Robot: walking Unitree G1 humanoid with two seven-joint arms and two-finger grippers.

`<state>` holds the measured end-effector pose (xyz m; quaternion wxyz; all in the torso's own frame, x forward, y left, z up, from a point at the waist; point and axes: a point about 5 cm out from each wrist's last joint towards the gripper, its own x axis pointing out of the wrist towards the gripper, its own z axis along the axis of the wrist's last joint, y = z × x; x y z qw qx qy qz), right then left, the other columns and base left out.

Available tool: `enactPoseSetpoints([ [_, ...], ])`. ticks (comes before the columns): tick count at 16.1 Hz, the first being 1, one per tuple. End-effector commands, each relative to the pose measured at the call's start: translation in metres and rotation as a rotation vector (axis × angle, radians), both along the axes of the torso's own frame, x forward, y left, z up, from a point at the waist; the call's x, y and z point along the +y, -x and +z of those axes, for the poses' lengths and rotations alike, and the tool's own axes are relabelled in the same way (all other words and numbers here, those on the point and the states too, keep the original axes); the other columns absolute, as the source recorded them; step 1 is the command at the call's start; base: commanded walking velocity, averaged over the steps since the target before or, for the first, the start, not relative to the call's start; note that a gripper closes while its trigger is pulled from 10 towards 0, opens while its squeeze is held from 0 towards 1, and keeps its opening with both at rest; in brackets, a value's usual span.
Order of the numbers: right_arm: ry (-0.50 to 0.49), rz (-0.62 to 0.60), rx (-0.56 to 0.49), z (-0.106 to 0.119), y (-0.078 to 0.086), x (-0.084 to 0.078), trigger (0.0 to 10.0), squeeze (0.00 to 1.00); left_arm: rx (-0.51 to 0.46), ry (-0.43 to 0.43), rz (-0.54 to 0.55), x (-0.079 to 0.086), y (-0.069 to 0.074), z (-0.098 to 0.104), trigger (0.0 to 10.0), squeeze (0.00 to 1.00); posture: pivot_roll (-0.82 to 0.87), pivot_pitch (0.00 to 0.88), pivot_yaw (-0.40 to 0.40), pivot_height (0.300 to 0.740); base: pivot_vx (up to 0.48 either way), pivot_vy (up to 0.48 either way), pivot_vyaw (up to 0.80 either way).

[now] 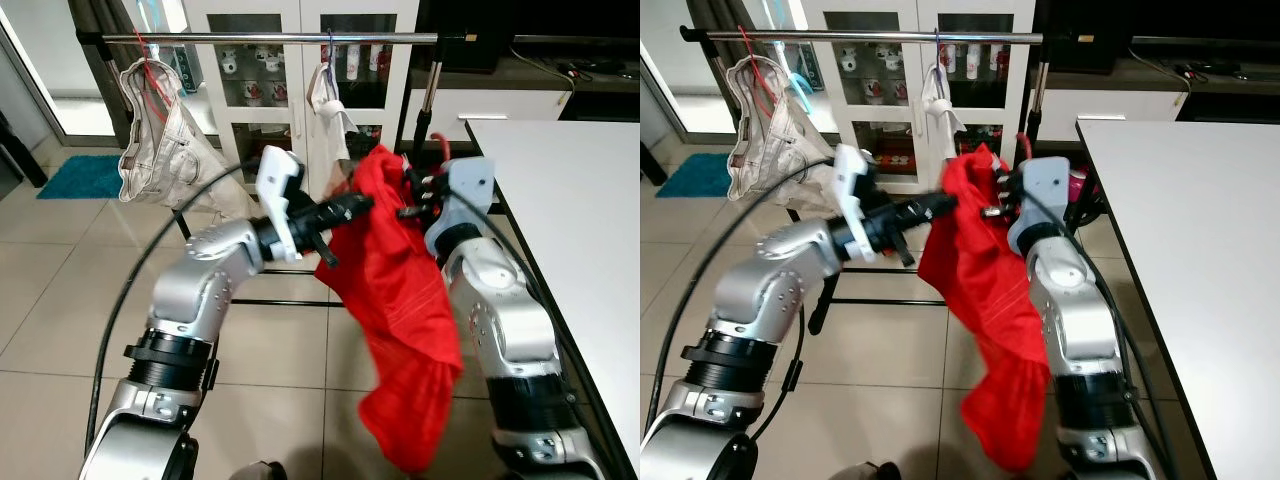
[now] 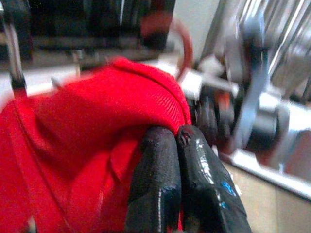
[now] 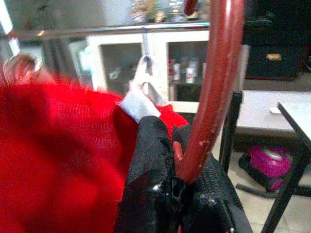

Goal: Hang hanger

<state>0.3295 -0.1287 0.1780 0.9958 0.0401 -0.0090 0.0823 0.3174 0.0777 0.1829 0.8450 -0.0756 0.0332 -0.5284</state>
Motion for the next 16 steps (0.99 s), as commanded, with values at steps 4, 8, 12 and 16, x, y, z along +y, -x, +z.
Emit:
enactPoseSetpoints([
  [4,-0.23,-0.128,-0.035,0.02,-0.02,-0.009,0.0,0.0,0.154,-0.112,-0.048,-0.026,0.018,-0.04,0.0,0.0,-0.17,0.0,0.058,0.74,0.0,0.0,0.0],
  [8,-0.239,-0.143,-0.008,0.017,-0.043,0.001,0.0,0.0,0.115,-0.175,-0.085,-0.053,0.027,-0.037,0.0,0.0,-0.17,0.0,0.051,0.74,0.0,0.0,0.0],
  [12,-0.031,0.005,0.015,-0.009,-0.037,0.024,0.0,0.0,0.066,0.012,0.028,-0.035,0.005,0.015,0.0,0.0,-0.15,0.0,0.033,0.74,0.0,0.0,0.0],
  [16,-0.24,-0.018,-0.09,-0.027,-0.008,0.006,0.0,0.0,0.077,0.108,0.103,-0.006,-0.012,0.042,0.0,0.0,-0.13,0.0,0.025,0.74,0.0,0.0,0.0],
])
